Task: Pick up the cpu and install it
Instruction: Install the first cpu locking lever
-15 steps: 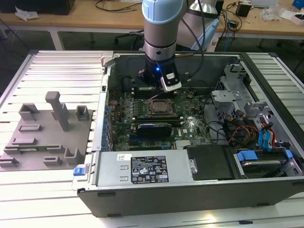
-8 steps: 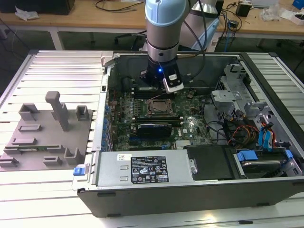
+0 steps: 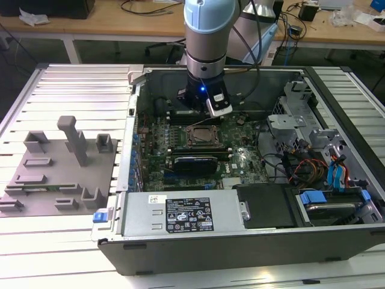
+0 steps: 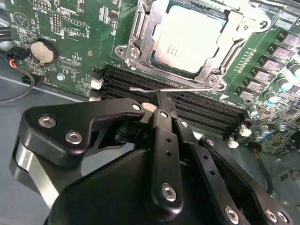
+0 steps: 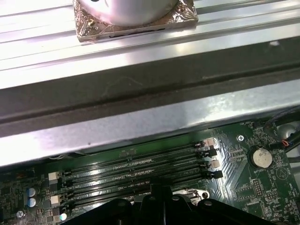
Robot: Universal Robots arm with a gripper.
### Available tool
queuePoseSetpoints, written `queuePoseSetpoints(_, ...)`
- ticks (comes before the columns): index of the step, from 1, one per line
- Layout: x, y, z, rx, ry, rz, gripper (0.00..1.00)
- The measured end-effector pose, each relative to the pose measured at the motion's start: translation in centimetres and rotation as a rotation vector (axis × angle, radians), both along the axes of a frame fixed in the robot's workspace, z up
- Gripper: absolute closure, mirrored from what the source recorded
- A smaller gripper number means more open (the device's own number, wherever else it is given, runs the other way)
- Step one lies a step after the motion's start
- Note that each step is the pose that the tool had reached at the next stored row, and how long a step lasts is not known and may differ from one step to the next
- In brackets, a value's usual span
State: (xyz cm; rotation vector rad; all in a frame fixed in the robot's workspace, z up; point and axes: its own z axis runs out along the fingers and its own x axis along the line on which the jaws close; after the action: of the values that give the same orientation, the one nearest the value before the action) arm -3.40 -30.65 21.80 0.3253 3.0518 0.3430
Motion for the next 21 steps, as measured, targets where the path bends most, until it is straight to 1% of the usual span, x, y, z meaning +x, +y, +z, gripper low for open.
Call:
queuePoseSetpoints(5,0.01,0.00,-0.03,0.0003,-0.0002,0.000,0.89)
queuePoseSetpoints(10,0.10,0.00,-0.29,0.0001,-0.0002,-0.010,0.89)
queuePoseSetpoints(13,0.18,0.00,-0.55,0.0000,-0.0001,-0.020,0.89)
queuePoseSetpoints(15,0.26,0.00,-0.88,0.0000,-0.0002,-0.030,0.89)
queuePoseSetpoints(21,0.36,-0.01,-1.58,-0.0002,-0.0002,-0.054,0.89)
